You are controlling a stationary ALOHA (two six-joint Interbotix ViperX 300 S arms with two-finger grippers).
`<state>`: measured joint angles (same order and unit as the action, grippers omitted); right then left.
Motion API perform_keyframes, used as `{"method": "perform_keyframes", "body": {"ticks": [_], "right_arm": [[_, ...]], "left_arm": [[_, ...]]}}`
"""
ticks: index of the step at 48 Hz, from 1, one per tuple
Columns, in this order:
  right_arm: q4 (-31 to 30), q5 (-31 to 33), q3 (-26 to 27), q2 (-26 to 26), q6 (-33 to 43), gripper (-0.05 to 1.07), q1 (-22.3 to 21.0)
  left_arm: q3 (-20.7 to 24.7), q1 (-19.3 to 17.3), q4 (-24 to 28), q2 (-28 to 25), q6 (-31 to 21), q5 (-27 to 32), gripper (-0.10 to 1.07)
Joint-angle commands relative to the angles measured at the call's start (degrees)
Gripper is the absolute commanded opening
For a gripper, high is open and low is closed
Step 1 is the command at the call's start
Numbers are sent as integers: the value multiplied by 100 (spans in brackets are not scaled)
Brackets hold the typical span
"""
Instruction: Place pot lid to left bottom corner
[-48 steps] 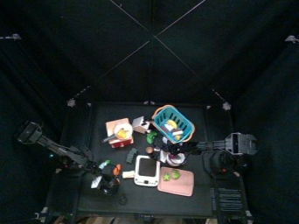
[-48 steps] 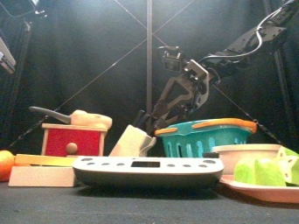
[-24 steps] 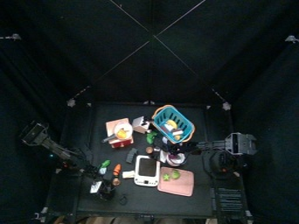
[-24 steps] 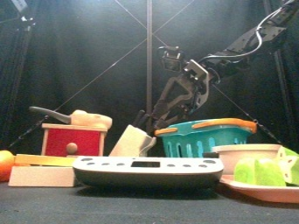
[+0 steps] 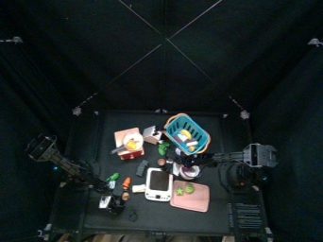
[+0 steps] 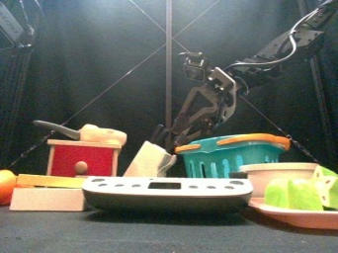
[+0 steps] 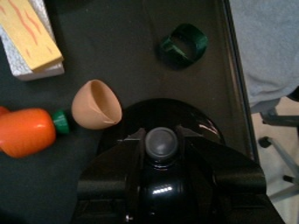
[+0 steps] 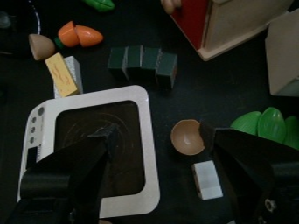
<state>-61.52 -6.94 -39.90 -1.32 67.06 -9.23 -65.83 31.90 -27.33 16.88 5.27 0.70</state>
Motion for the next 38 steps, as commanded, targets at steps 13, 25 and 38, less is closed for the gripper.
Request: {"method": "perform_keyframes", "body": {"ticks": [13,25,38], "right_arm": [[0,-18,132,-97,0,102,-9],[9,-26,132,-88,0,102,0],[9,-18,132,-88,0,102,0]], "left_arm": [[0,-316,88,-202,0,-105,62],[35,-325,-9,-202,-18,-79,73],[167,-325,-79,-62,-9,-105,86]]}}
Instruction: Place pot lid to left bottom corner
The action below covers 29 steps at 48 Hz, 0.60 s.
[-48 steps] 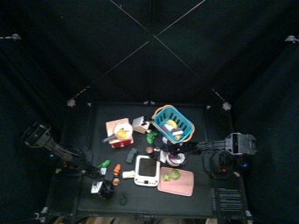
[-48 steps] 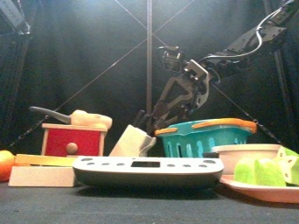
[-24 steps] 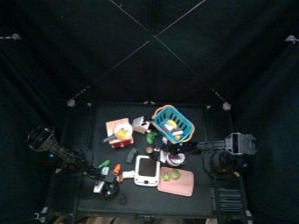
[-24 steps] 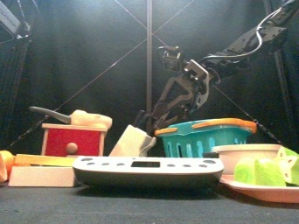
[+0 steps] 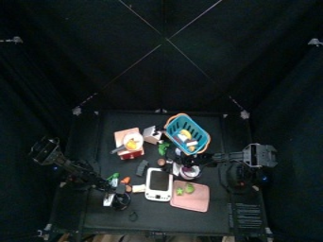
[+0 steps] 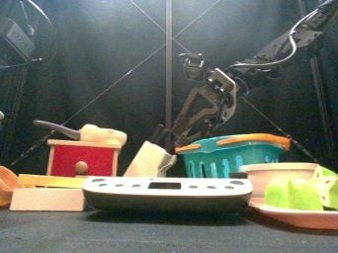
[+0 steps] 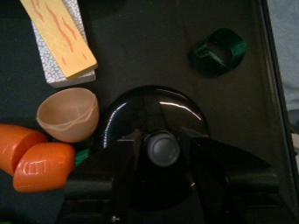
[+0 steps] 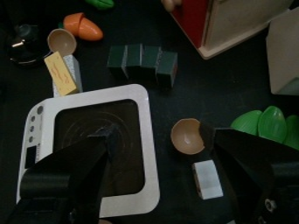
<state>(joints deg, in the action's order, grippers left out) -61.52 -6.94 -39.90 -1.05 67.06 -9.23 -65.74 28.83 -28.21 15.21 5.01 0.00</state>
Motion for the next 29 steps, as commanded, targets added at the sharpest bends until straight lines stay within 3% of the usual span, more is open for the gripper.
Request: {"method": "perform_keyframes", "body": {"ticks": [1,16,29], "right_arm": [[0,-18,132,-114,0,102,0],[0,-26,132,-114,0,102,9],[-9,-18,132,-114,0,102,9]], "left_arm": [[167,-26,18,141,18,-44,86],[185,-44,167,773,18,-439,86],[114,-53,158,835,18,-598,86]]}}
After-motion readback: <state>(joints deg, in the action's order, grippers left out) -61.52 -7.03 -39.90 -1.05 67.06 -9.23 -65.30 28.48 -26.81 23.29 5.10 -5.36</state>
